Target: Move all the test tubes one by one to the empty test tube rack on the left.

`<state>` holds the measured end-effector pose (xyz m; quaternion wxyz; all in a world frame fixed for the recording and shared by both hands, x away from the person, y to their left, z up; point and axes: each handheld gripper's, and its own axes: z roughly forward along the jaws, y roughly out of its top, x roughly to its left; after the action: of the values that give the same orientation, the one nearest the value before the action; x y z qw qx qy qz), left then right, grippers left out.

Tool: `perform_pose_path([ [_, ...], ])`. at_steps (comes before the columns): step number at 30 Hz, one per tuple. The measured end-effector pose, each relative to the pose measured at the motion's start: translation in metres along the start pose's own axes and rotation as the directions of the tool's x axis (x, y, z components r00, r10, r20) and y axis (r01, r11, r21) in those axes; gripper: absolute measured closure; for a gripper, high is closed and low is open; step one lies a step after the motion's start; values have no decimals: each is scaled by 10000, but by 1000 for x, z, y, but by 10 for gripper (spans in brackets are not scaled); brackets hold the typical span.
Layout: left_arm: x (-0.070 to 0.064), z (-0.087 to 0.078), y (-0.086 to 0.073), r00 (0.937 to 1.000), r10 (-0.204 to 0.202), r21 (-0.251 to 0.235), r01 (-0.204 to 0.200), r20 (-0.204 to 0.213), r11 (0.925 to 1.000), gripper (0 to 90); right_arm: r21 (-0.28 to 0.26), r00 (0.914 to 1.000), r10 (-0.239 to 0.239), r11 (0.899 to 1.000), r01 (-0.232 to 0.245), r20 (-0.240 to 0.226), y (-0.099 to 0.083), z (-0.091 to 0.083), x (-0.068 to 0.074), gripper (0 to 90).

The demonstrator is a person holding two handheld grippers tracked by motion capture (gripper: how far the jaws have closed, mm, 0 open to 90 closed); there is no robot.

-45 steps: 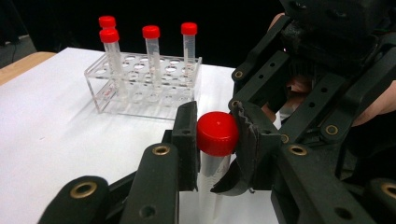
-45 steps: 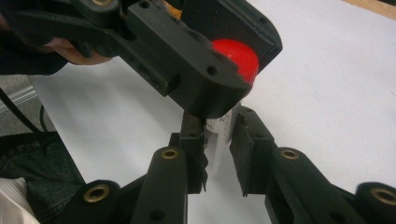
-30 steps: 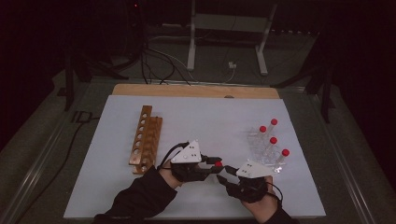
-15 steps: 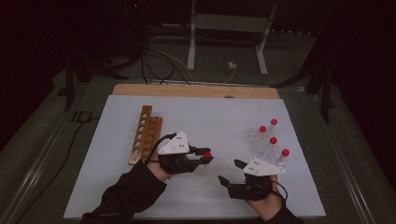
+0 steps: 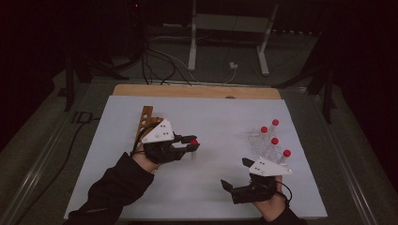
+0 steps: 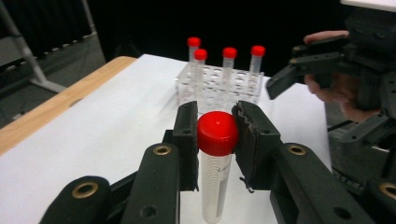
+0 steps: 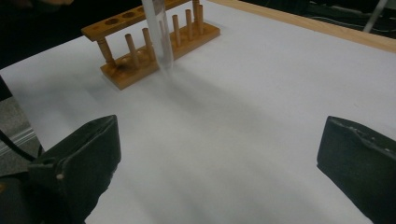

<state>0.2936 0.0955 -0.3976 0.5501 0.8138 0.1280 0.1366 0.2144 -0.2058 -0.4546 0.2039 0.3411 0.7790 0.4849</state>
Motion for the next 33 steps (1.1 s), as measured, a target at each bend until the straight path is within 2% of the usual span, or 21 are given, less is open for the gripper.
perform_pose_path([
  [3,7,-8,3,9997,-85,-62,84,-235,9999,721,-75,10000,-46,10000,47,17,0,-1,0,0],
  [4,11,-13,5,9990,-105,-106,101,-442,9999,721,-99,10000,-61,9999,61,28,0,-1,0,0],
  [6,13,-15,6,9987,-129,-128,122,-495,9998,721,-113,10000,-83,9999,83,9,0,-1,0,0],
  [7,18,-20,8,9973,-146,-168,134,-723,9998,721,-176,10000,-47,9998,47,-15,0,-2,0,0],
  [9,20,-22,8,9966,-168,-173,154,-812,9997,721,-260,10000,-63,9996,62,-26,0,-3,0,0],
  [17,41,-38,14,9853,-415,-363,359,-1658,9987,721,-384,10000,-67,9992,65,-52,0,-5,-1,0],
  [20,50,-43,14,9780,-546,-470,461,-2011,9978,721,-440,9999,-9,9990,5,-107,0,-5,-1,0],
  [21,56,-47,14,9722,-605,-472,511,-2262,9976,721,-493,9999,17,9988,-22,-103,0,-5,-1,0],
  [22,56,-47,14,9722,-605,-472,511,-2262,9976,721,-465,9998,19,9989,-28,-190,-1,-5,-1,0],
  [23,62,-50,13,9644,-717,-550,595,-2547,9967,721,-456,9999,-1,9990,-7,-168,-1,-5,0,0],
  [24,62,-50,13,9644,-717,-550,595,-2547,9967,721,-455,9998,-14,9990,6,-183,-1,-5,0,0],
  [25,69,-53,11,9564,-812,-548,685,-2807,9961,721,-403,9997,-52,9992,43,-228,-1,-4,0,0],
  [27,72,-55,11,9539,-882,-568,749,-2870,9956,721,-380,9998,-56,9993,49,-195,-1,-4,0,0],
  [29,78,-59,10,9438,-958,-589,813,-3164,9950,721,-366,9995,-40,9993,29,-299,-1,-3,0,0],
  [33,88,-66,7,9288,-1109,-630,946,-3537,9935,721,-414,9995,-37,9991,24,-310,-1,-4,-1,0],
])
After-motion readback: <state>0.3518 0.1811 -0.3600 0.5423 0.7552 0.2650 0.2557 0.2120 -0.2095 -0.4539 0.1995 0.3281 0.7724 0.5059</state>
